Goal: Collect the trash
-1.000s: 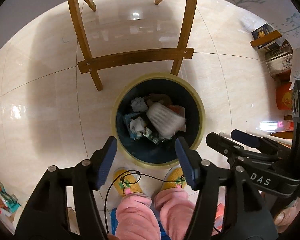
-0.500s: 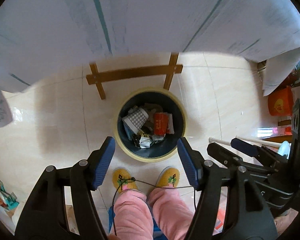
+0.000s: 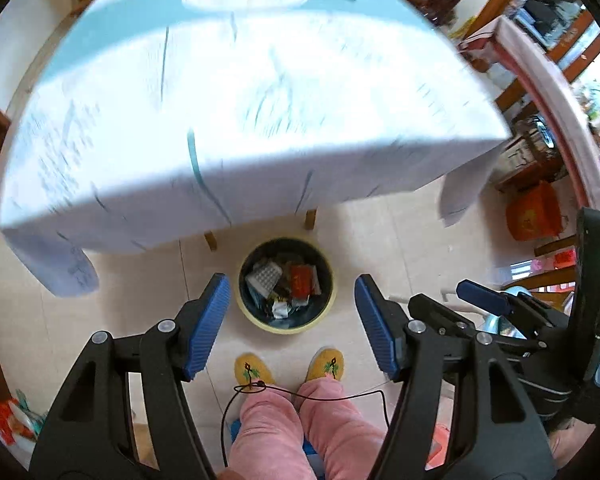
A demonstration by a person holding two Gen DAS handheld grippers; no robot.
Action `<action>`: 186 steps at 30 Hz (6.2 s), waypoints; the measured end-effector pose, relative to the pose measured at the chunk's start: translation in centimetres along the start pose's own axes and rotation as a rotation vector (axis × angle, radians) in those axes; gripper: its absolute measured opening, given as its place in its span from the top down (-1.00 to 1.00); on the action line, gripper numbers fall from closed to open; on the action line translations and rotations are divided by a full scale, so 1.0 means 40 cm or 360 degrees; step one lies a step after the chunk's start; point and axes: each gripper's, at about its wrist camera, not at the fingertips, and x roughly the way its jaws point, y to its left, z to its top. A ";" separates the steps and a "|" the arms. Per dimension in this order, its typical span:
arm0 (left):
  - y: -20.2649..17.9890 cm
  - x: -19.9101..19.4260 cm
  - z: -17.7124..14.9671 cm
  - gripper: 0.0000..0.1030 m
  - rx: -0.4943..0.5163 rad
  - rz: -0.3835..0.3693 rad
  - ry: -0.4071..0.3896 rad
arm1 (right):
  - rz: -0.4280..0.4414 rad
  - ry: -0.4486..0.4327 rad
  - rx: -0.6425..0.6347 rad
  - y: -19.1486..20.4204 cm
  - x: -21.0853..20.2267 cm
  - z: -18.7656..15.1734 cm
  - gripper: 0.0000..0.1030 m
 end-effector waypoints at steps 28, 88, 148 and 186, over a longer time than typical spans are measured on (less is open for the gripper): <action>0.081 -0.490 0.298 -0.20 0.0117 -0.0021 -0.0305 | -0.0178 -0.0548 -0.0025 0.238 -0.666 0.265 -0.42; -0.061 0.537 1.175 0.12 -0.0435 0.0138 0.0242 | 0.0101 0.0132 0.0007 0.021 0.219 1.518 -0.69; 0.046 -0.246 0.242 0.74 0.0143 -0.0159 0.0047 | 0.0176 -0.0236 0.0186 0.161 -0.396 0.245 -0.21; 0.091 0.750 -0.192 0.04 -0.0152 0.0074 0.0279 | 0.0090 0.0287 0.0207 -0.204 0.598 -0.090 -0.24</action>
